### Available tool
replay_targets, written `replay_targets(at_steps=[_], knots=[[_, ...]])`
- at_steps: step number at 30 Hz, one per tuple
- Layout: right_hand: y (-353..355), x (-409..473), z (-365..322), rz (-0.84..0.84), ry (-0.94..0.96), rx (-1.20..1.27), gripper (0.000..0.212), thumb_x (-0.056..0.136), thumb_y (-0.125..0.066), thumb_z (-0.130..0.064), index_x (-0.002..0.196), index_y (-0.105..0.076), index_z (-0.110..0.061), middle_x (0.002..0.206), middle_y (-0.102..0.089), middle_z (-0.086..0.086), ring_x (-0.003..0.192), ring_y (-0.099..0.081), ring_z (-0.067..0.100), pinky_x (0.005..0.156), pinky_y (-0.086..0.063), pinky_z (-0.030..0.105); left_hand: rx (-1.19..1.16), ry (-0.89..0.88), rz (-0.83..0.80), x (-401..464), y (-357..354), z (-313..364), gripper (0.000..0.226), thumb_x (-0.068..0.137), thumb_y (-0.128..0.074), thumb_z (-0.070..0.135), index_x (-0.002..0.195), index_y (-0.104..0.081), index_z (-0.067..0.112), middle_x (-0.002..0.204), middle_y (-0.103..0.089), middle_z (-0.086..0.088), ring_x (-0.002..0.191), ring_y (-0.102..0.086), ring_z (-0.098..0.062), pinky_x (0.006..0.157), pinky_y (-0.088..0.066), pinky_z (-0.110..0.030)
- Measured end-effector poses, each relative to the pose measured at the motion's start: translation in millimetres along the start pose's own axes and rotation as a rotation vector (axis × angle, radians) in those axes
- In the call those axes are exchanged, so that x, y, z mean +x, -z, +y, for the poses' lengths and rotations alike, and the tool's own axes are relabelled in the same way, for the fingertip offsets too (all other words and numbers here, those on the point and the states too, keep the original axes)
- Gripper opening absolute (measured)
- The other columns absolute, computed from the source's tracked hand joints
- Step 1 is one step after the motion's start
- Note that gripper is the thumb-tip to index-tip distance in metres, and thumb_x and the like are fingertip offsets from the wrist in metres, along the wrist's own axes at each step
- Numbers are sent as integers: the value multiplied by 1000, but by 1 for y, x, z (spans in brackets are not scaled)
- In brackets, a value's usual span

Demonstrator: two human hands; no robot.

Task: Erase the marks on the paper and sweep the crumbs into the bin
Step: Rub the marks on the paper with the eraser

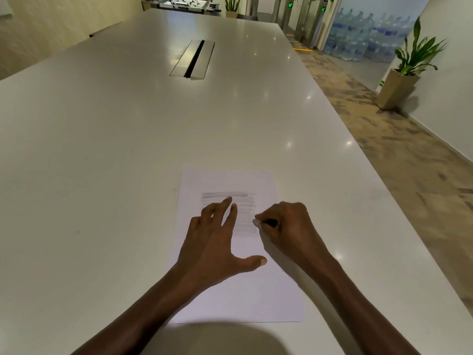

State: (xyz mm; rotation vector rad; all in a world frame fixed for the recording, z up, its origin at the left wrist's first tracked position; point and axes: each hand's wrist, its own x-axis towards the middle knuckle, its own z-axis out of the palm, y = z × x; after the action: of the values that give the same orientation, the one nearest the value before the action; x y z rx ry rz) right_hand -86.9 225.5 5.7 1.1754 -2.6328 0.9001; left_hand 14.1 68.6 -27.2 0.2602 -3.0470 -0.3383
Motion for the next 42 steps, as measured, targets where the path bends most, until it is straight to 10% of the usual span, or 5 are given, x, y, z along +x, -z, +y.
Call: replay_targets(at_steps=[17, 39, 42], knots=[[-9, 28, 7, 62, 6, -36, 6, 79, -76, -8, 75, -80, -9, 73, -77, 5, 64, -70, 18, 65, -58, 34, -18, -3, -5, -1, 0, 0, 122, 63, -29, 97, 157, -9, 22, 166, 4, 6, 149, -3, -18, 114, -21, -37], [-11, 35, 13, 62, -13, -8, 5, 78, -77, -7, 78, -80, -10, 78, -78, 3, 71, -72, 16, 67, -45, 12, -16, -3, -16, -1, 0, 0, 122, 64, -31, 97, 157, -8, 22, 166, 6, 6, 149, -2, -19, 115, -20, -38], [-8, 30, 12, 31, 26, -36, 9, 81, -75, -11, 72, -79, -9, 71, -76, 3, 63, -70, 16, 64, -55, 27, -18, 0, -8, -1, 0, 0, 122, 64, -31, 98, 157, -8, 22, 166, 5, 6, 149, -2, -18, 114, -21, -38]])
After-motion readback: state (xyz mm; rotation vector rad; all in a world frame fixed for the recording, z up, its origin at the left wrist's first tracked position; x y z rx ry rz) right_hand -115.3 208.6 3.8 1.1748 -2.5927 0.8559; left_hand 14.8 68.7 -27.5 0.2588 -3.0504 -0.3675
